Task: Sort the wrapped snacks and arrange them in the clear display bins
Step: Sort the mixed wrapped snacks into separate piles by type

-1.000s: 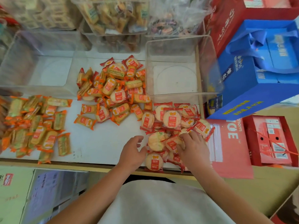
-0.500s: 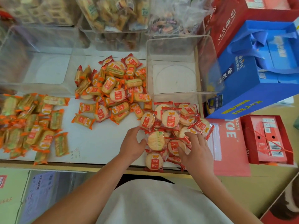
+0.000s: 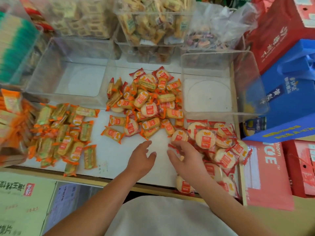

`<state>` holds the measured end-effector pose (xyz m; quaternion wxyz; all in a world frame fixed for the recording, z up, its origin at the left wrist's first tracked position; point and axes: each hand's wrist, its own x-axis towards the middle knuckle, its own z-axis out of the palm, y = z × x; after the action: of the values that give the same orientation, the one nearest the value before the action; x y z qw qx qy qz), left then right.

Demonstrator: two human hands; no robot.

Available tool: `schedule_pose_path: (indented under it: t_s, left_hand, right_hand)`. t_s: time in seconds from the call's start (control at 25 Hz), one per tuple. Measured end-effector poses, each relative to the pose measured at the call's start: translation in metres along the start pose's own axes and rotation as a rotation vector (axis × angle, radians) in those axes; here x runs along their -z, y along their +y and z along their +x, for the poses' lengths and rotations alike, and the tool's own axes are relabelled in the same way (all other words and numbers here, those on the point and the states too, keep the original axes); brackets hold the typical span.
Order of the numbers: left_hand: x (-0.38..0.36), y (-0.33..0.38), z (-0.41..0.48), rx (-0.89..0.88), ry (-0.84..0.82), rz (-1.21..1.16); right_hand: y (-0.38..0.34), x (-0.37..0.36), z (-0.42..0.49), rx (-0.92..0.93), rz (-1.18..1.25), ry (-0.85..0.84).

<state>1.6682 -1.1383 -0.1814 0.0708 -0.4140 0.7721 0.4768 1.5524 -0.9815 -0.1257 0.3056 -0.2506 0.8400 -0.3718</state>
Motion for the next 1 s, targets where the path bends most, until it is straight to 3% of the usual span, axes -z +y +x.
schedule_pose_path:
  t_s: [0.16,0.4,0.64,0.88,1.0]
  left_hand:
    - [0.066,-0.03,0.017,-0.053,0.077,0.089]
    - [0.137,-0.078,0.057,-0.102,-0.019,0.209]
    - [0.151,-0.086,0.087,-0.173,-0.247,0.388]
    - [0.15,-0.082,0.103,-0.257,-0.274,0.744]
    - [0.157,-0.087,0.096,-0.276,-0.265,0.784]
  right_hand:
    - [-0.032,-0.056,0.068,-0.116,0.006,-0.015]
    - [-0.01,-0.095,0.136,-0.323,-0.131,0.302]
    - [0.014,-0.107,0.138,-0.32,-0.378,0.208]
    - [-0.019,-0.129,0.124,-0.271,-0.071,-0.015]
    - [-0.02,-0.131,0.107,-0.3,-0.085,0.076]
